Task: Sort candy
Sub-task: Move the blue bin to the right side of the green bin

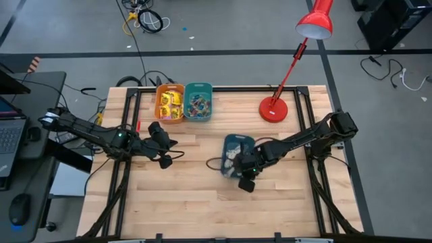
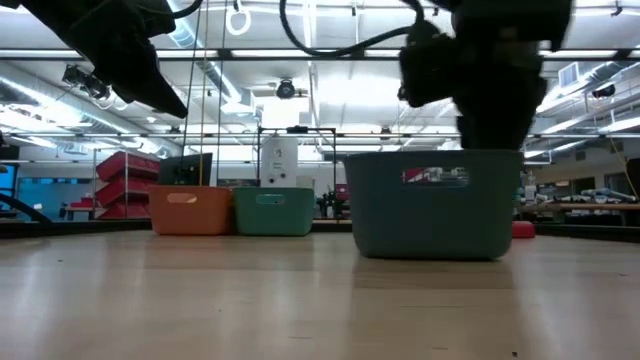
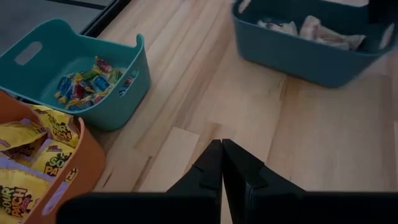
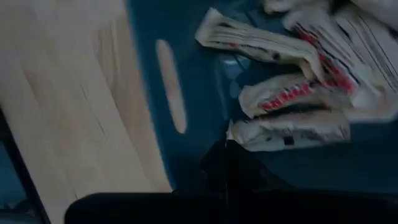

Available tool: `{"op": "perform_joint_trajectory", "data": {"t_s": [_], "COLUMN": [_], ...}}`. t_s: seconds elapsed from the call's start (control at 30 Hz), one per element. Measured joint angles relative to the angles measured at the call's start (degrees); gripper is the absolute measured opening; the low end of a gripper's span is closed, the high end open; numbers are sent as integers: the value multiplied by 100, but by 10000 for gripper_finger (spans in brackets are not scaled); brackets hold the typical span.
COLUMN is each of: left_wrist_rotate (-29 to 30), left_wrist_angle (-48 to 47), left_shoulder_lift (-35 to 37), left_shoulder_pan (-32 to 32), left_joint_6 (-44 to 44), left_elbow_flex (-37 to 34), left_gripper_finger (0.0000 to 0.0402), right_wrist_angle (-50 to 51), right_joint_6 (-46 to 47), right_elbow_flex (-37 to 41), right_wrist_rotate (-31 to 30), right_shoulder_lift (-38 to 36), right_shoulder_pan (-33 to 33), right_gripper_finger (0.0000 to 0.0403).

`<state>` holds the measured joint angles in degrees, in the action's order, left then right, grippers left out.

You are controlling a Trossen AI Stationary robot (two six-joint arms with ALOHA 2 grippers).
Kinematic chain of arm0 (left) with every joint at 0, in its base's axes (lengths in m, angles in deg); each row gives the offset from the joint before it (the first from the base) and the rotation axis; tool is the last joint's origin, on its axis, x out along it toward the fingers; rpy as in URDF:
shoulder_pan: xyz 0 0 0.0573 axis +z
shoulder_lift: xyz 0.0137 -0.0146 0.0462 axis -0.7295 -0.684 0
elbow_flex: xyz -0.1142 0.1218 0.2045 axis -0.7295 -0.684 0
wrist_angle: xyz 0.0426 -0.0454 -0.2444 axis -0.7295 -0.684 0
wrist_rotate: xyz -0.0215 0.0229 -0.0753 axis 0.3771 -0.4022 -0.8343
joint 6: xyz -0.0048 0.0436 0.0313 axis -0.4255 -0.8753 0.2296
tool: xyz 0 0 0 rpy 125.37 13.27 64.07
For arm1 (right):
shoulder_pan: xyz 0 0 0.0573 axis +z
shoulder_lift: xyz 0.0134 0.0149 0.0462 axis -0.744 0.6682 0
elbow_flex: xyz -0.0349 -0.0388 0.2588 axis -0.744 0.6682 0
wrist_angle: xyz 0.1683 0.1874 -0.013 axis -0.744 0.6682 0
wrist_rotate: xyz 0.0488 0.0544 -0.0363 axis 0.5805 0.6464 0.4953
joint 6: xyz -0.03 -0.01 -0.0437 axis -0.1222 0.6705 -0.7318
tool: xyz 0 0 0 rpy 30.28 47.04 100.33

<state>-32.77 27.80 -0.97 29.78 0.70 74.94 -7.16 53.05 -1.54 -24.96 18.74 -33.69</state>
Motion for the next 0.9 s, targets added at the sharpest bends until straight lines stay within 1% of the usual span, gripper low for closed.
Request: {"op": "perform_joint_trajectory", "data": {"t_s": [0.2,0.37,0.47,0.53,0.6,0.63,0.7,0.77,0.9], "left_wrist_rotate": [18,23,25,25,38,53,69,98,228], "left_wrist_angle": [4,15,15,16,20,20,20,20,26], "left_shoulder_lift": [0,-2,-2,-2,-2,-2,-2,-2,-2], "left_shoulder_pan": [0,0,0,0,0,0,0,0,2], "left_joint_6": [0,-2,-2,-2,-2,-1,10,11,13], "left_elbow_flex": [0,0,0,0,0,0,0,0,0], "left_gripper_finger": [15,15,15,15,15,15,15,15,15], "right_wrist_angle": [348,364,427,442,234,60,-288,-472,-445], "right_joint_6": [407,528,551,553,467,362,159,119,352], "right_elbow_flex": [0,0,-27,-137,-220,-238,-247,-247,-243], "right_wrist_rotate": [-258,-675,-1161,-1670,-2066,-2117,-2009,-1692,-1079], "right_shoulder_lift": [-157,-471,-764,-975,-1159,-1217,-1243,-1203,-869], "right_shoulder_pan": [232,326,428,527,635,681,788,884,1086], "right_gripper_finger": [0,0,0,0,0,0,0,0,0]}}
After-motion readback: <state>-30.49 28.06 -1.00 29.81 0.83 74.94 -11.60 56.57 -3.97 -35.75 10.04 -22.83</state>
